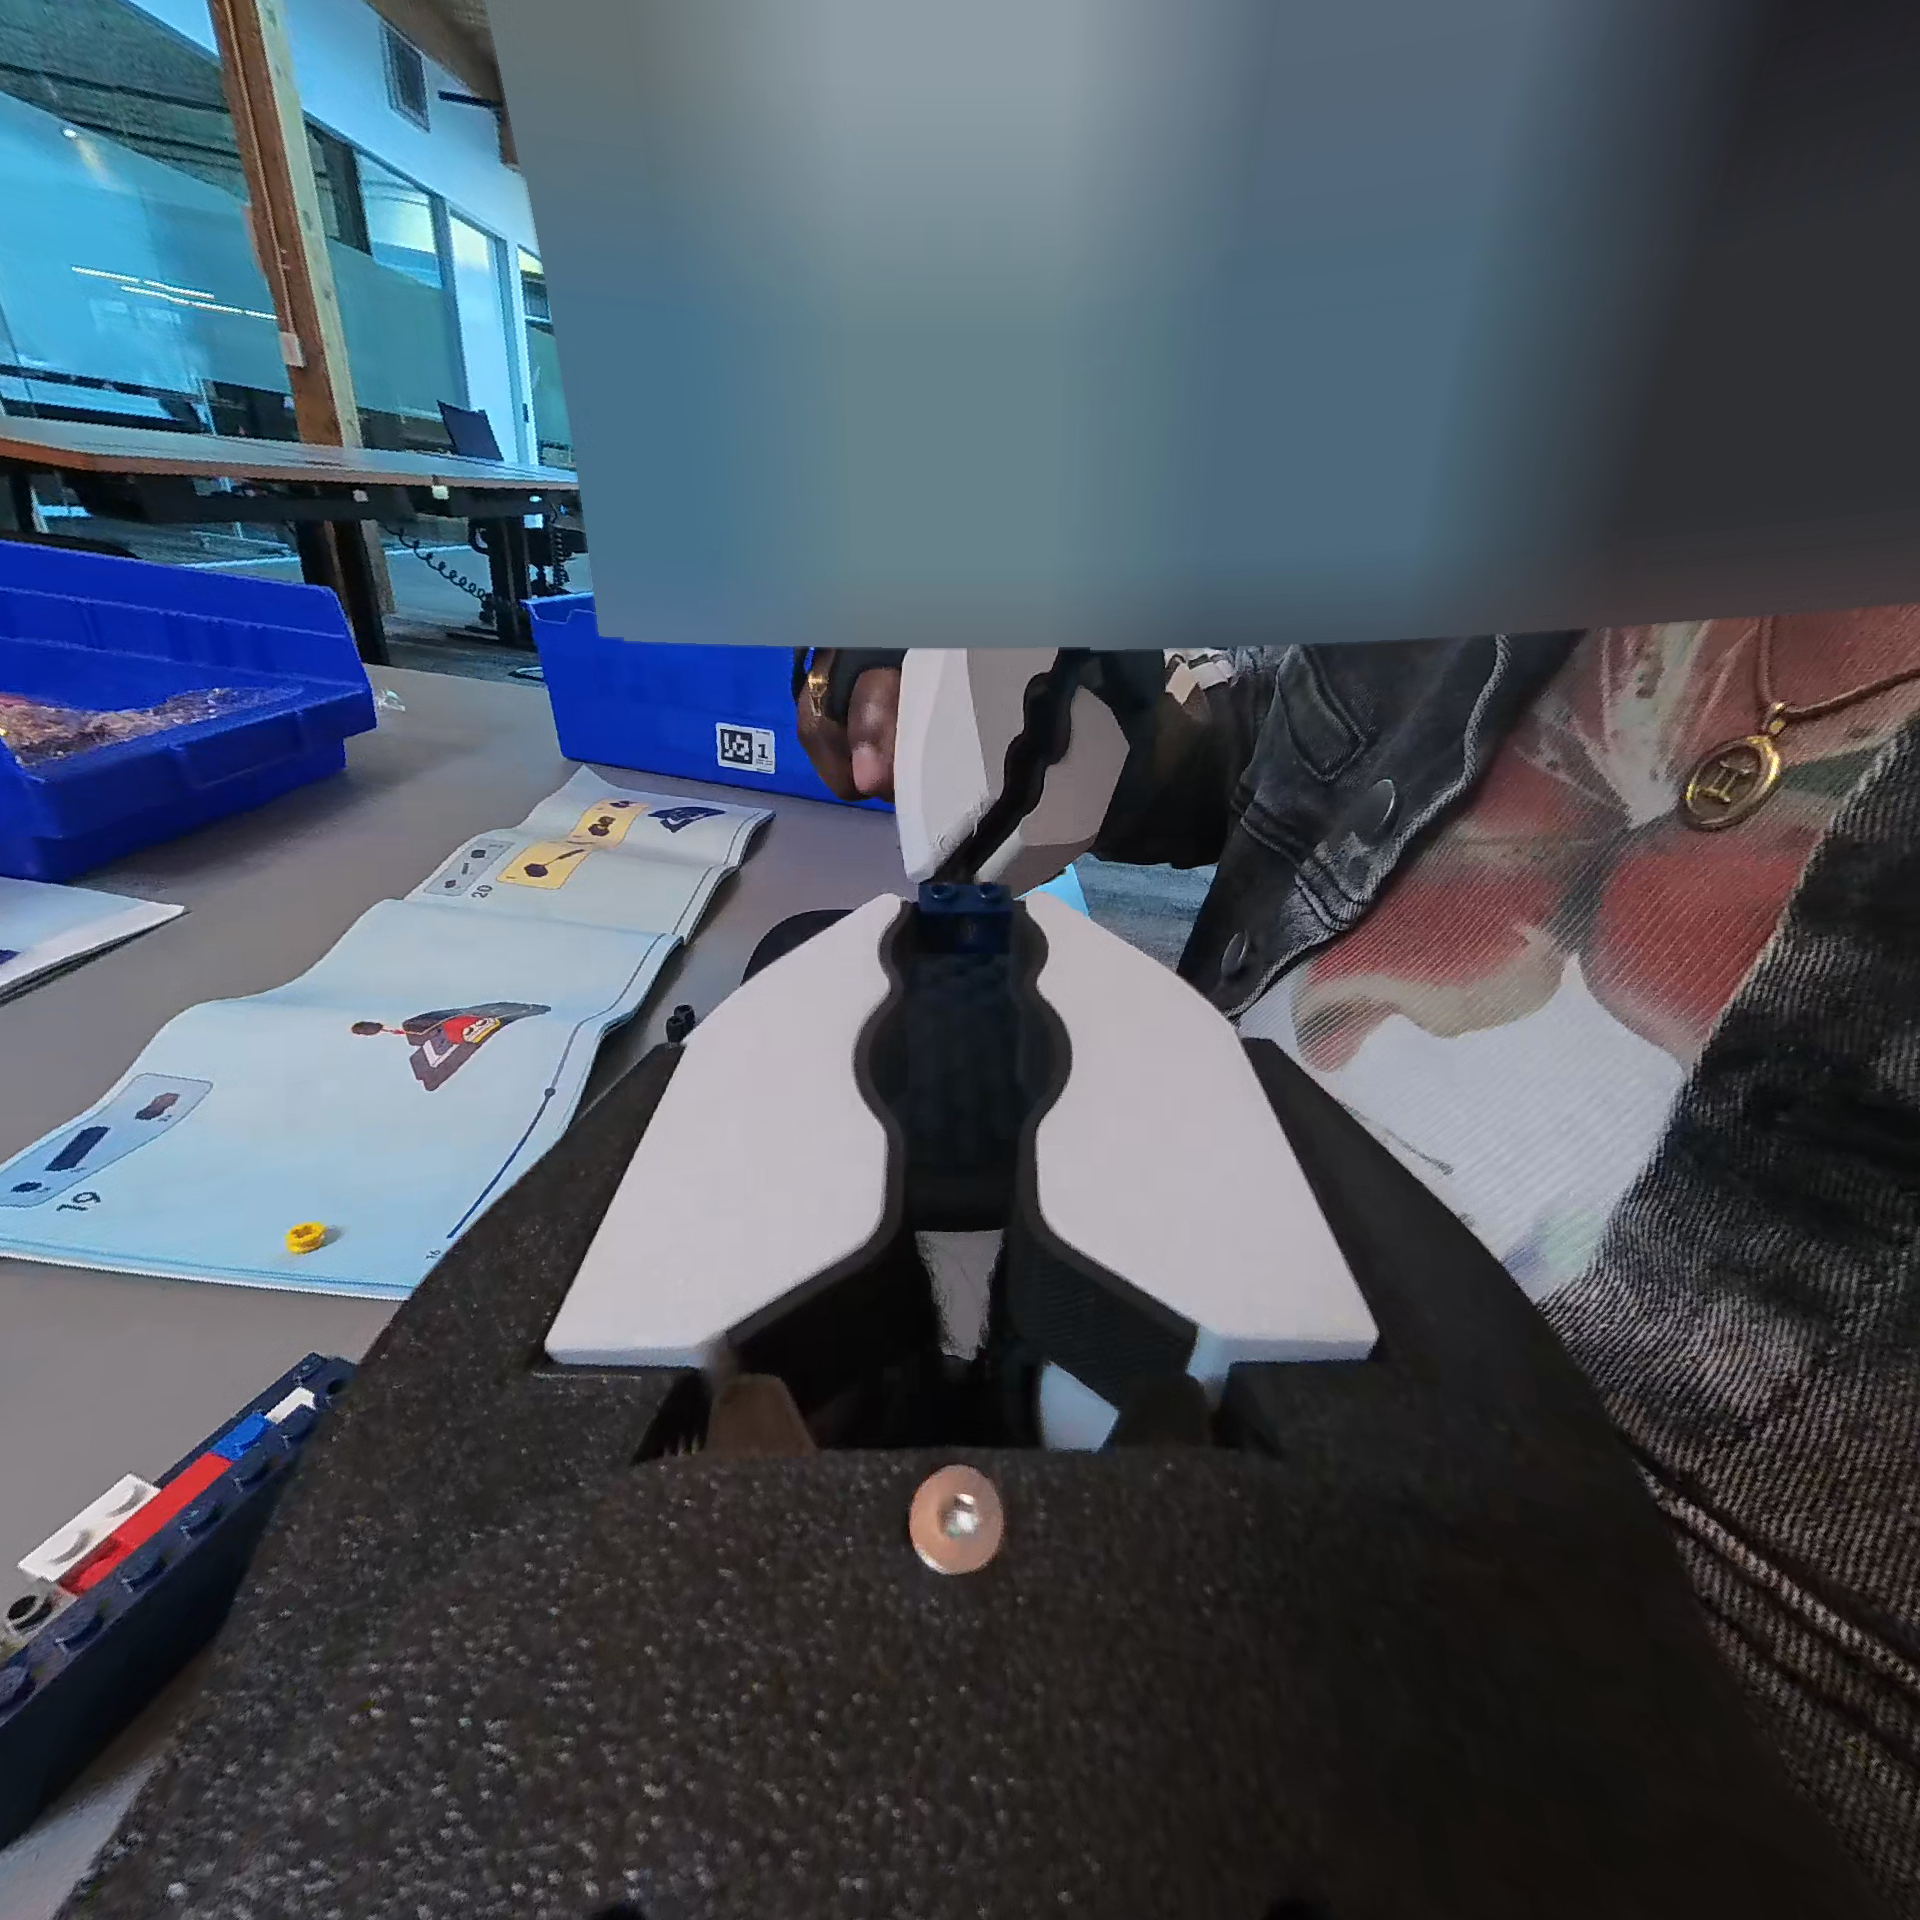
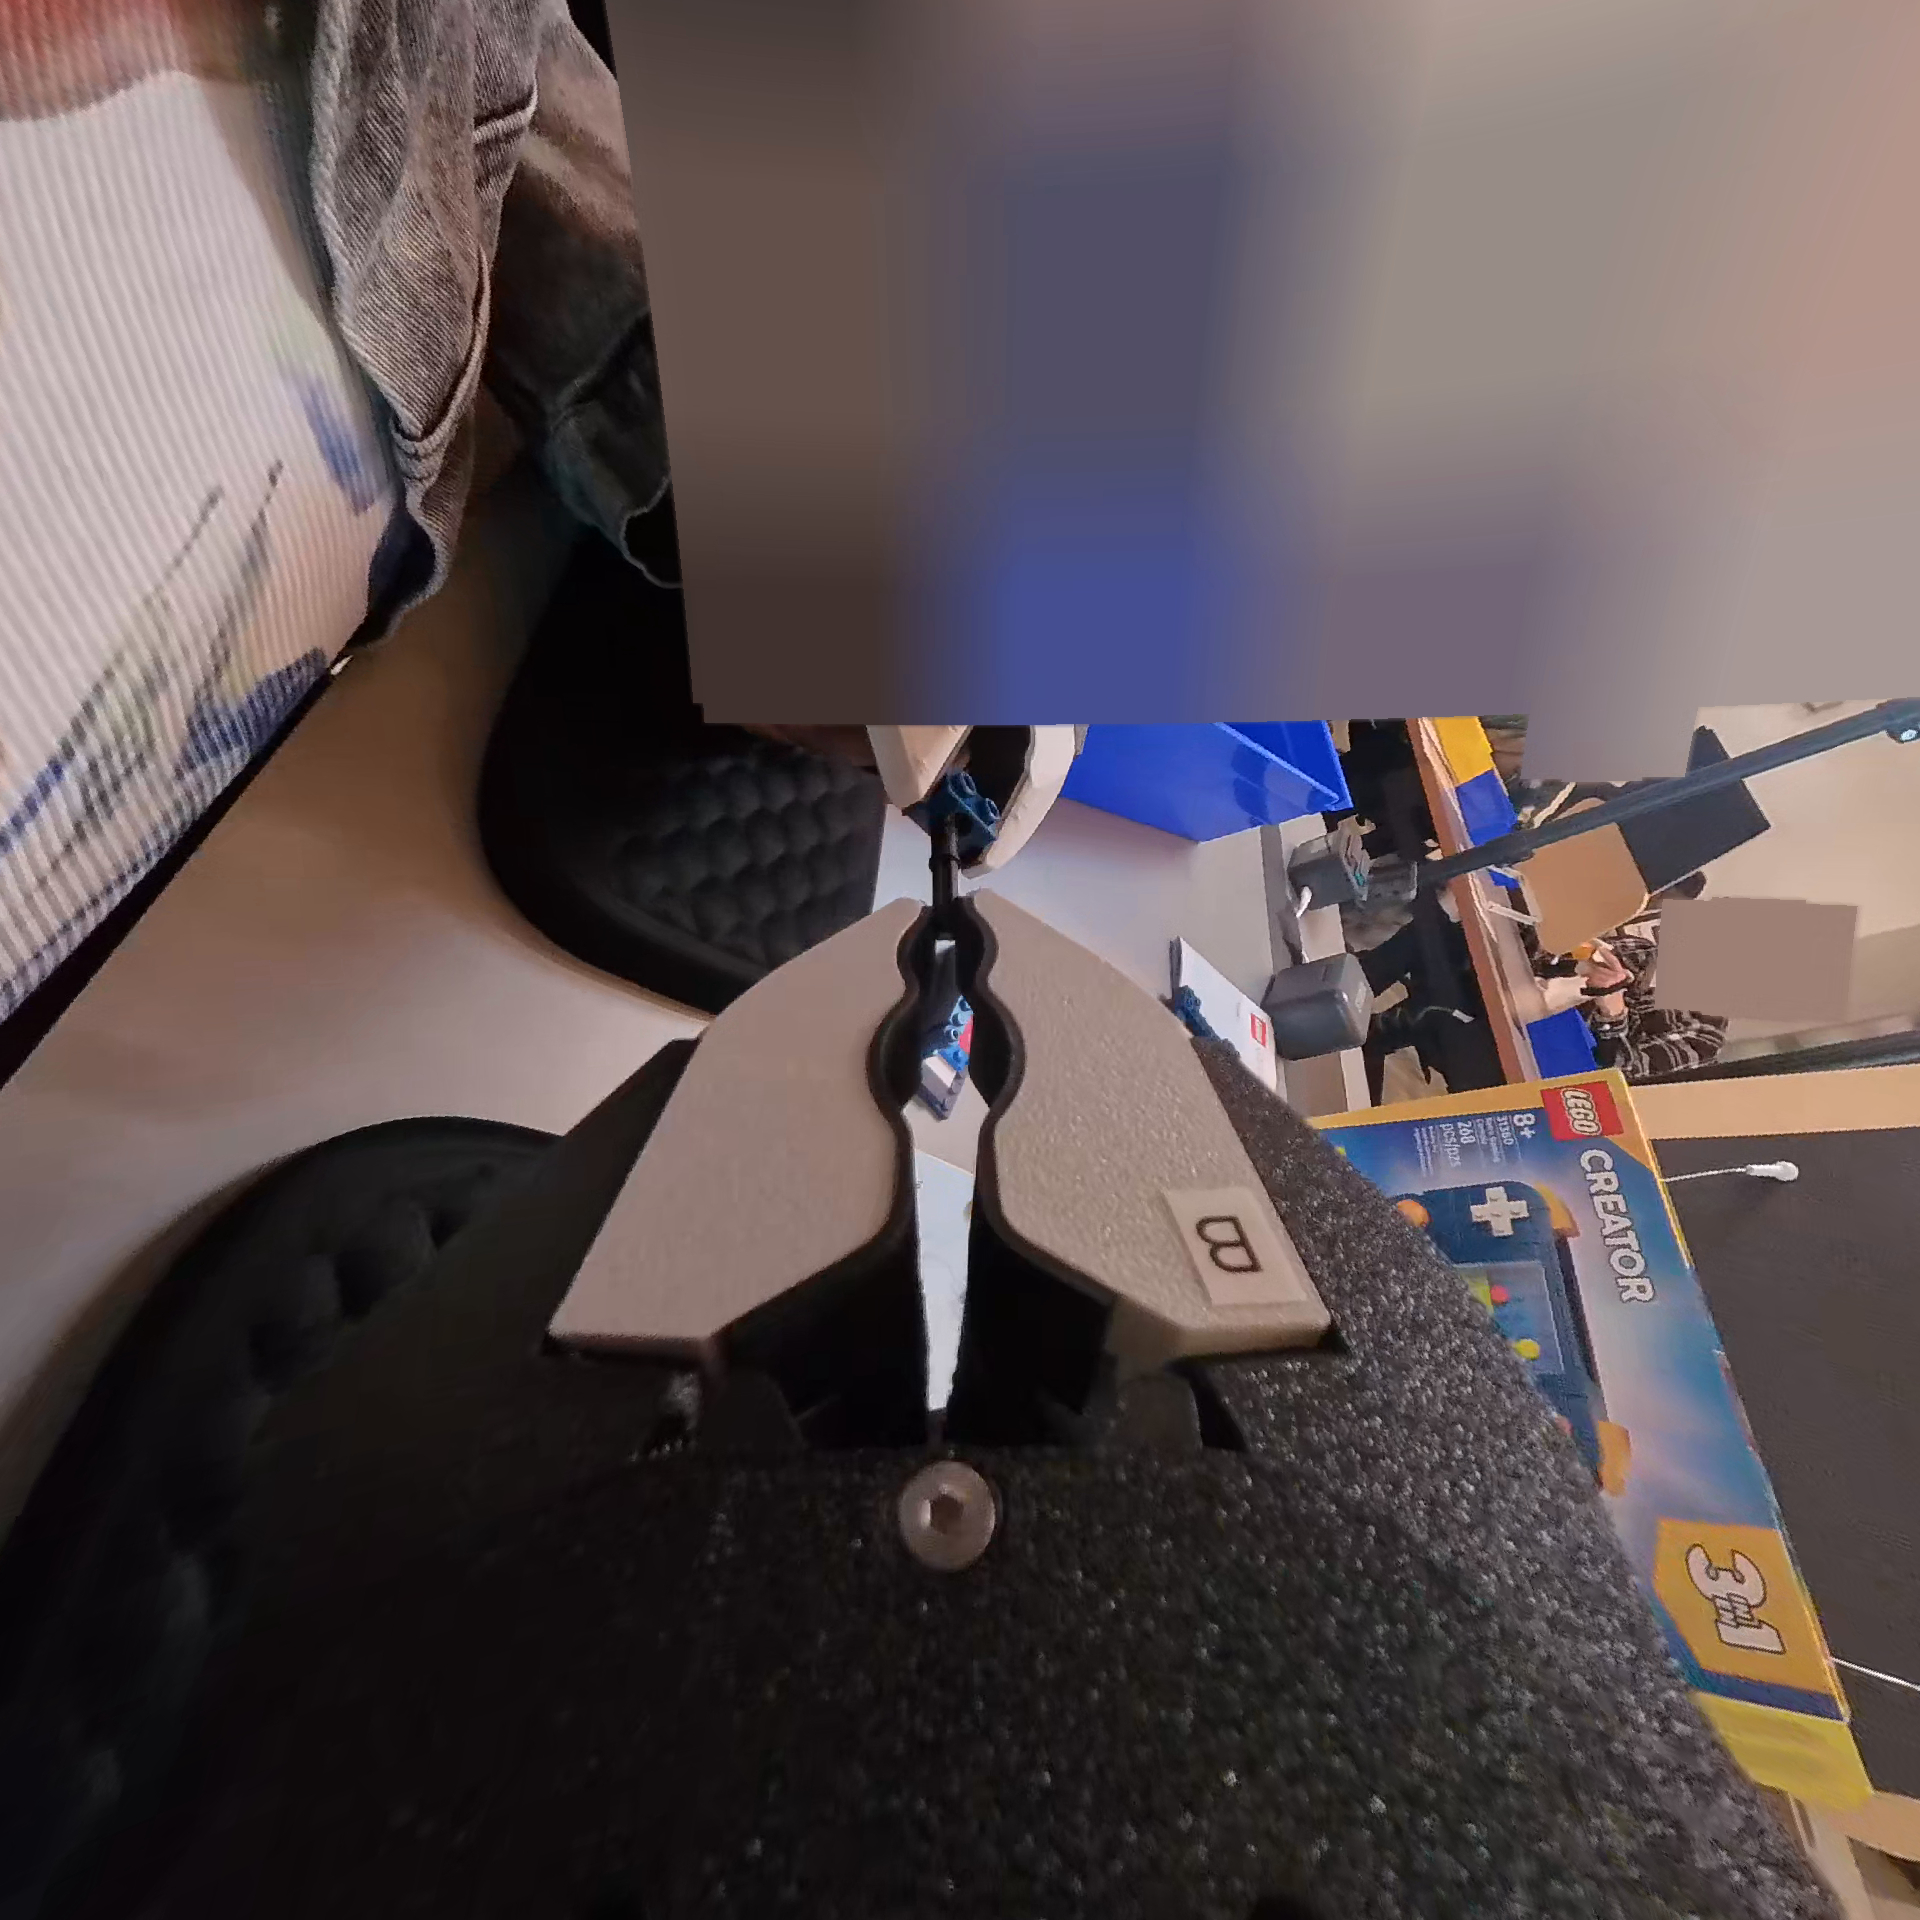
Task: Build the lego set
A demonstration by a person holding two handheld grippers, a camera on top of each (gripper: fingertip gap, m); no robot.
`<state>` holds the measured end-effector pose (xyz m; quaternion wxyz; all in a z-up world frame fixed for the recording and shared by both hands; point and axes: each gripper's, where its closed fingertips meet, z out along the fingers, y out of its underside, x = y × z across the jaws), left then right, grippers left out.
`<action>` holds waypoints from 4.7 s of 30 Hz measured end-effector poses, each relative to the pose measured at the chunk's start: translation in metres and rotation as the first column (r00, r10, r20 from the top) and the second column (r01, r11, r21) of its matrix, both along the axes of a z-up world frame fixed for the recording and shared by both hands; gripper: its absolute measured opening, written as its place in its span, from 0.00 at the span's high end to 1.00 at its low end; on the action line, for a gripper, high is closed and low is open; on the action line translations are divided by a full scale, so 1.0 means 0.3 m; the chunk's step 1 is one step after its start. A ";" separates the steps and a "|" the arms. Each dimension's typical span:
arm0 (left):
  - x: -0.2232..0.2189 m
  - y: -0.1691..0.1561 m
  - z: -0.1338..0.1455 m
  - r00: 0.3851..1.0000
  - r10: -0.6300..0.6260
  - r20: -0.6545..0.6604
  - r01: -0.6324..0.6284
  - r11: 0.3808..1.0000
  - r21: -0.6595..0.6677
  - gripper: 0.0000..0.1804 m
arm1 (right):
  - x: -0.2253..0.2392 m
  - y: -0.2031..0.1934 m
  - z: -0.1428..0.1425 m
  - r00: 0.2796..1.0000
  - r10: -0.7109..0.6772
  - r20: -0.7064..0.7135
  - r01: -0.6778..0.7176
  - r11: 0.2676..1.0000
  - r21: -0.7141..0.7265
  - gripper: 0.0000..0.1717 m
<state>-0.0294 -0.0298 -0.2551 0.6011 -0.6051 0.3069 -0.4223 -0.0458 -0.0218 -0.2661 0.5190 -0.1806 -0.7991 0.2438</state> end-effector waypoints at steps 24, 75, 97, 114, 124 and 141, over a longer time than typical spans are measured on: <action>0.016 0.005 -0.033 0.999 -0.032 -0.030 0.030 0.998 -0.058 0.91 | 0.013 0.008 -0.021 0.999 -0.035 0.015 0.035 0.999 -0.021 0.98; -0.018 0.043 -0.032 0.986 -0.099 0.130 0.126 0.968 -0.217 0.91 | 0.015 0.051 -0.016 0.995 -0.091 -0.049 0.028 0.690 -0.723 0.98; -0.066 0.039 0.146 0.726 -0.004 0.688 0.088 0.992 -0.086 0.91 | -0.052 0.032 0.191 0.944 -0.121 -0.308 -0.315 -0.036 -0.948 0.98; -0.012 0.018 0.083 0.863 -0.004 0.505 0.098 0.982 -0.159 0.91 | -0.024 0.008 0.118 0.996 -0.051 -0.075 -0.073 0.031 -0.997 0.98; 0.020 0.016 0.029 0.905 -0.023 0.425 0.146 0.954 -0.260 0.91 | 0.008 0.009 0.058 0.997 -0.073 -0.028 -0.030 -0.037 -0.999 0.98; 0.012 0.070 -0.032 0.916 0.070 0.395 0.111 0.902 -0.418 0.91 | 0.002 0.062 -0.007 0.987 -0.127 0.096 0.075 -0.159 -0.984 0.98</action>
